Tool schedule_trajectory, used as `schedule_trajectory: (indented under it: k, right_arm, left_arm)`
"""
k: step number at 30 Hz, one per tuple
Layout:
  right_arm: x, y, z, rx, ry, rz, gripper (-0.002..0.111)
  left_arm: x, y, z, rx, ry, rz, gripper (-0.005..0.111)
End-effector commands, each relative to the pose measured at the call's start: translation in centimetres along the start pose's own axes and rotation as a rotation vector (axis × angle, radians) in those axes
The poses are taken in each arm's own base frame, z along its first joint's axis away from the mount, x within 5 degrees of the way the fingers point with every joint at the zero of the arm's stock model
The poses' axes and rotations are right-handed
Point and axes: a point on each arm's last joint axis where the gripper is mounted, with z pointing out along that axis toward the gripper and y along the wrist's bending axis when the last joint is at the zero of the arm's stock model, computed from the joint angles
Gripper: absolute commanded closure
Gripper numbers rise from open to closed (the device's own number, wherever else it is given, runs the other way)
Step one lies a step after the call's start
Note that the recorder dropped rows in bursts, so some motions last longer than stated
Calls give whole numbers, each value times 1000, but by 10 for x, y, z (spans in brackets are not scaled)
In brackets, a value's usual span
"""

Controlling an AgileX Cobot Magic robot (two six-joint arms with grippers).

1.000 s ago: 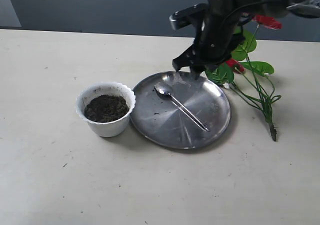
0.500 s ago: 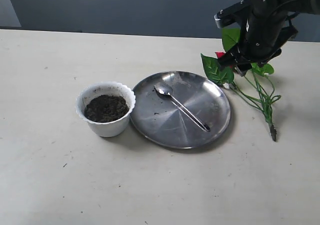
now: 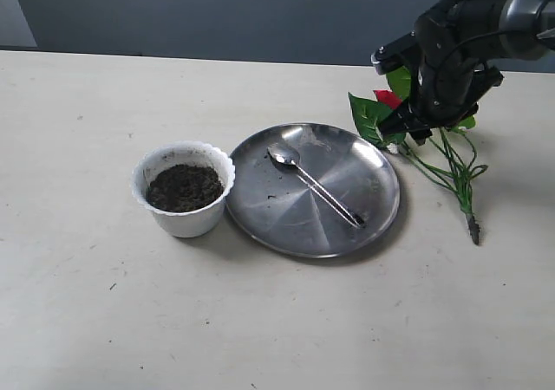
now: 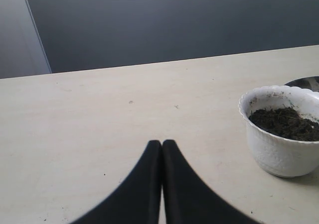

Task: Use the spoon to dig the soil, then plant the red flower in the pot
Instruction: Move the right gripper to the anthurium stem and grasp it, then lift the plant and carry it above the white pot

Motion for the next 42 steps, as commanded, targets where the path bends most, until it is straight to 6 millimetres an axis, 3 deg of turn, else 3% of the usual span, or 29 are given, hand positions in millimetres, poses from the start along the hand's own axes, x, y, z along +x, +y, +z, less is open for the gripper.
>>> schedule_trajectory:
  k: [1,5,8,12,19,22,25,34,39,42]
  right_arm:
    - [5,-13,19,2,29,36,69]
    - [5,-23,21,7,3,50,109]
    - [3,-27,15,8,-24,61,108]
    - [-4,-35,-13,-4,-131,116,108]
    - [-22,-53,-102,-104,-528,274,108]
    - [-31,-46,-135,-190,-714,303,108]
    - [-42,-21,-153,-302,-836,306,108]
    - [-58,92,-168,-519,-962,178,108]
    - [-55,129,-185,-558,-1043,146,108]
    - [-52,140,-189,-581,-1031,119,108]
  left_arm:
    - [-2,0,0,6,-17,-5,106]
    - [-2,0,0,6,-17,-5,106]
    - [-2,0,0,6,-17,-5,106]
    - [-2,0,0,6,-17,-5,106]
    - [-2,0,0,6,-17,-5,106]
    - [-2,0,0,6,-17,-5,106]
    - [-2,0,0,6,-17,-5,106]
    - [-2,0,0,6,-17,-5,106]
    - [-2,0,0,6,-17,-5,106]
    - [-2,0,0,6,-17,-5,106]
